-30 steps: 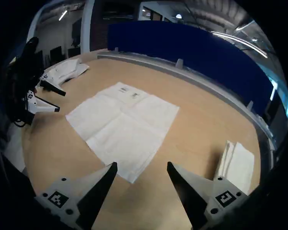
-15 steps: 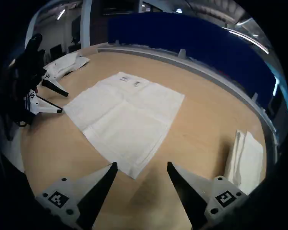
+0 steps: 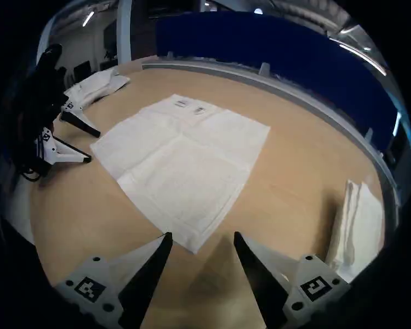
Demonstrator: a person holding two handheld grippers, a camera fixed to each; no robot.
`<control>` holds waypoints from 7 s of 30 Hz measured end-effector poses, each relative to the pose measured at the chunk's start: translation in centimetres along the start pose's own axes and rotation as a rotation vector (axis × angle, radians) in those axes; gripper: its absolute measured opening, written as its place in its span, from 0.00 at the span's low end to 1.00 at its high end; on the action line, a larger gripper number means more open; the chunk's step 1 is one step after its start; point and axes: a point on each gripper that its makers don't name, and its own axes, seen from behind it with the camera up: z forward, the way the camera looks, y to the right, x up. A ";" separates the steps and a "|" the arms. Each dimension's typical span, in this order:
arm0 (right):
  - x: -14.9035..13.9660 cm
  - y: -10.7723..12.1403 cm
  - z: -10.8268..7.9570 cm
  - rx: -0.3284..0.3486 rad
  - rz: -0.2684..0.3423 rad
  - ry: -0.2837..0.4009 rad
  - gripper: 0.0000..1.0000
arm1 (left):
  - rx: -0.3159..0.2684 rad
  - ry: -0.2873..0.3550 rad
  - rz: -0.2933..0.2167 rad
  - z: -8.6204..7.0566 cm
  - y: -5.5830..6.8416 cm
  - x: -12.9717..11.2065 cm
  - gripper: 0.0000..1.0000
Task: Fold towel
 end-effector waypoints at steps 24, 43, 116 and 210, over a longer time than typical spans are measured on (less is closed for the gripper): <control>-0.5 -0.9 0.2 0.032 0.025 -0.022 0.39 | -0.004 -0.040 0.000 -0.1 0.1 0.1 0.56; -0.4 -1.6 0.2 0.039 0.047 -0.028 0.17 | 0.042 -0.056 -0.002 -0.1 -0.9 0.1 0.09; 7.8 0.3 -7.9 0.031 0.003 0.005 0.16 | 0.036 -0.025 -0.156 -8.1 0.1 7.8 0.09; 7.7 7.3 2.6 -0.113 0.116 -0.047 1.00 | 0.113 -0.075 -0.108 2.1 -7.0 8.3 0.95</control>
